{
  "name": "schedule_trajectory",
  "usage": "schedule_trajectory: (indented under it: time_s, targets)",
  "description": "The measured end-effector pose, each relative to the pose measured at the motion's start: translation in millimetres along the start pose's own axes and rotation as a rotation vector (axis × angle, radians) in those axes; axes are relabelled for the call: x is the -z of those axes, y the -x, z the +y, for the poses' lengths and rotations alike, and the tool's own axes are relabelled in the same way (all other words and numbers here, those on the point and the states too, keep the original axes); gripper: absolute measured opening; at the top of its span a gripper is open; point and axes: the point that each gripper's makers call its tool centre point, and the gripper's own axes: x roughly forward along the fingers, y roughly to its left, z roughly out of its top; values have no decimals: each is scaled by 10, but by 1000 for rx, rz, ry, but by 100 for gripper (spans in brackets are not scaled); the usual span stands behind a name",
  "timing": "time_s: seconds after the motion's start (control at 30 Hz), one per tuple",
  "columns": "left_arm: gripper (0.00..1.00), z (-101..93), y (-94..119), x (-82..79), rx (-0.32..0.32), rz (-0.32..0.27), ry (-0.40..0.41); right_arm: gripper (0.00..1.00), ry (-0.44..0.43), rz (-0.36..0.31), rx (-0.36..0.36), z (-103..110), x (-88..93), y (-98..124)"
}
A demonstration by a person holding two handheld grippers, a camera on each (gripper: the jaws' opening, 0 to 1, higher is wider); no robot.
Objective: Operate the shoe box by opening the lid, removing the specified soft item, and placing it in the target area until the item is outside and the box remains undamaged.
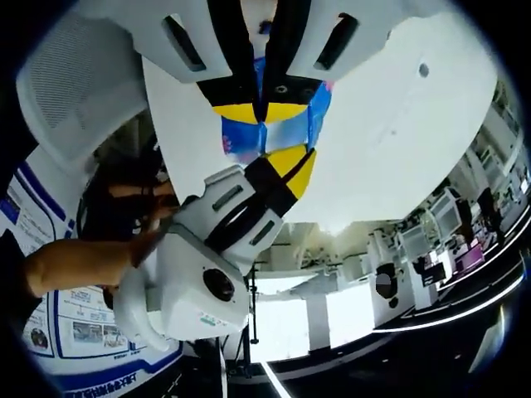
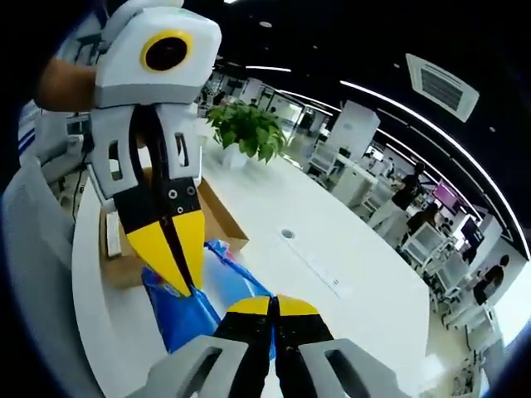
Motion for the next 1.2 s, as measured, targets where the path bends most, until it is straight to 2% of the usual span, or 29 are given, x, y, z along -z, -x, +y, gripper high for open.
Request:
schedule_trajectory:
  time_s: [0.37,0.7,1.2]
  targets:
    - [0,37,-335,-14,25,5,21,0,3,20,29,-197,334,5]
    - [0,62,-674,0,61,10,37,0,-15,64,42,-316,645,-15]
    - [0,77,-1139,-30,99,2,72,0,-63,114,67,-518,981,-15]
